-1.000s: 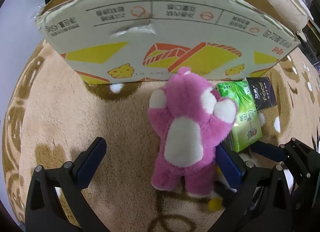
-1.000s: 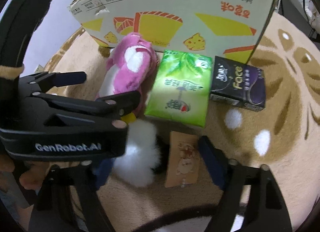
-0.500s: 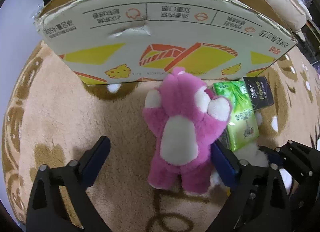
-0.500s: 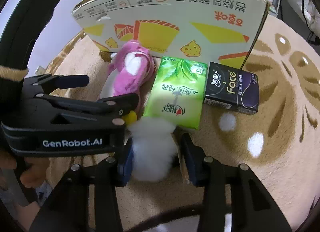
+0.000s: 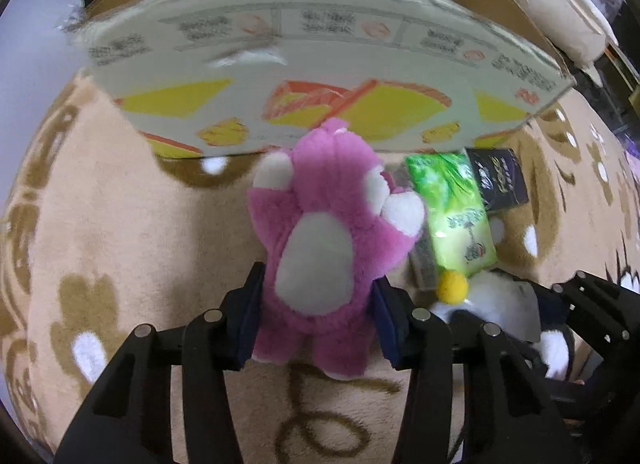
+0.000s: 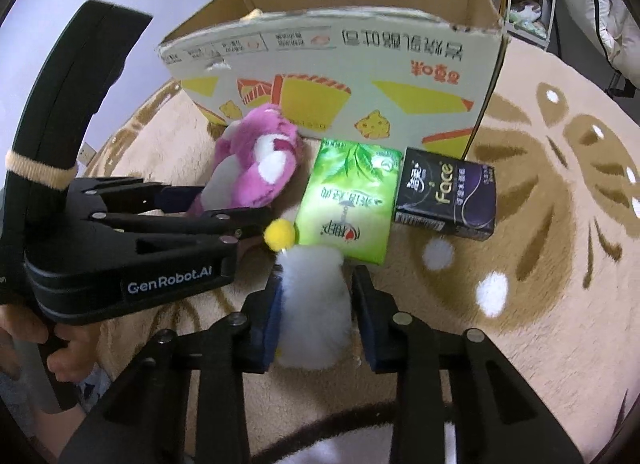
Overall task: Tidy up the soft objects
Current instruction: 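Close the left tool on the pink bear while the right tool grips the white plush, then lift the pink bear with the left tool while the right tool carries the white plush over the box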
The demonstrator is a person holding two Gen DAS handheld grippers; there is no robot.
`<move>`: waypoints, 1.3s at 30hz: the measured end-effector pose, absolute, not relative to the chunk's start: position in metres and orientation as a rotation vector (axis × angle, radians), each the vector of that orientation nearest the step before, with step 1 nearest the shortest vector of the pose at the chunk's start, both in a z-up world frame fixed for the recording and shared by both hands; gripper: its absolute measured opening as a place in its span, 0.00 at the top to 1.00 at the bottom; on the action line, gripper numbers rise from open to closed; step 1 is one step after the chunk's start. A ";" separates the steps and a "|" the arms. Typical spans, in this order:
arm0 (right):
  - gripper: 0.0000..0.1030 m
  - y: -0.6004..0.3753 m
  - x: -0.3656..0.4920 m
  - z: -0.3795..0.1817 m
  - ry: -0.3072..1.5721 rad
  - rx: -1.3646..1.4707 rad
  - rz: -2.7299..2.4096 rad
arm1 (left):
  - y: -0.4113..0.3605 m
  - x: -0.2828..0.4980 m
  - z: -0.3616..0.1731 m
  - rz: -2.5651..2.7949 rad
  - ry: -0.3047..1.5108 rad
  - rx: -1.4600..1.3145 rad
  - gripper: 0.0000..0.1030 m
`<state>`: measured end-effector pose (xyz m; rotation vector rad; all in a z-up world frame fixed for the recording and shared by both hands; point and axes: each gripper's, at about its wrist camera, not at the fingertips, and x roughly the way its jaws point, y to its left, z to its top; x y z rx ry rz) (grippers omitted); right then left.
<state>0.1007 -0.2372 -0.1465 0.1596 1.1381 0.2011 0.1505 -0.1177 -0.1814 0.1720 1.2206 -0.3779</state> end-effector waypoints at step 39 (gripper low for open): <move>0.99 -0.264 0.057 -0.072 0.915 0.261 0.199 | -0.050 0.075 -0.064 -0.146 0.892 0.162 0.54</move>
